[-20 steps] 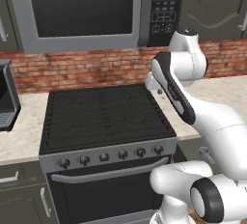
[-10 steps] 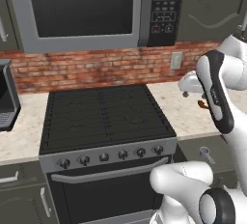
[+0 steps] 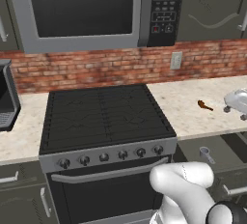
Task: Pick the measuring cup from the drawer and place it on the counter.
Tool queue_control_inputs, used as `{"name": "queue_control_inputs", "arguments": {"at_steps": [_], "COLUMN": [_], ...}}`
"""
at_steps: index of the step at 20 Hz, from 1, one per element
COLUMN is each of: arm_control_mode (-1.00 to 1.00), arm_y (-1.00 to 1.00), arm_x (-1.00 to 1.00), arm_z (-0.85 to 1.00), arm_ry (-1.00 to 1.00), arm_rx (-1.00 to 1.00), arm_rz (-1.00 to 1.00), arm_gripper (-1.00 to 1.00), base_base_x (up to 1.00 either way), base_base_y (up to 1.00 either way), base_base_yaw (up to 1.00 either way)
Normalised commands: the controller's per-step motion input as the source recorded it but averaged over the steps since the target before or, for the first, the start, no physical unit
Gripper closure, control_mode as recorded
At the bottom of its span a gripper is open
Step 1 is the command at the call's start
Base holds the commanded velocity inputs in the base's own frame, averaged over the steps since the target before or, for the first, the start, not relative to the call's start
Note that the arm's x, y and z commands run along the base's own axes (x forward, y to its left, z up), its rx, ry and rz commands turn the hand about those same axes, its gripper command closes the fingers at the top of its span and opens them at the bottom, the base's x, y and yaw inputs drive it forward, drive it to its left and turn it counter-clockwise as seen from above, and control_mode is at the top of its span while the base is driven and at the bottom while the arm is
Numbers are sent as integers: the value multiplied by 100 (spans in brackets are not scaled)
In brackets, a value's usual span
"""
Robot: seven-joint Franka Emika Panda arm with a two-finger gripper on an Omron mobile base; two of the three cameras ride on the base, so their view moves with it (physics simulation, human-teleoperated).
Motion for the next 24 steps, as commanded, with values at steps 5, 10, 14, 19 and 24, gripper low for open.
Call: {"name": "queue_control_inputs", "arguments": {"at_steps": [5, 10, 14, 19, 24], "arm_control_mode": [-100, -100, -100, -100, -100], "arm_y": [-100, -82, -56, -29, -2], "arm_x": [-18, 5, 22, 24, 42], "arm_z": [-33, -30, -40, -66, -81], "arm_ry": [12, 17, 13, 7, 0], "arm_rx": [6, 0, -3, -9, -16], "arm_rz": [-3, 0, 2, 8, 12], "arm_gripper": [-100, -100, -100, -100, -100], "base_base_x": [0, 0, 0, 0, 0], "base_base_y": [0, 0, 0, 0, 0], "base_base_yaw": [0, 0, 0, 0, 0]}}
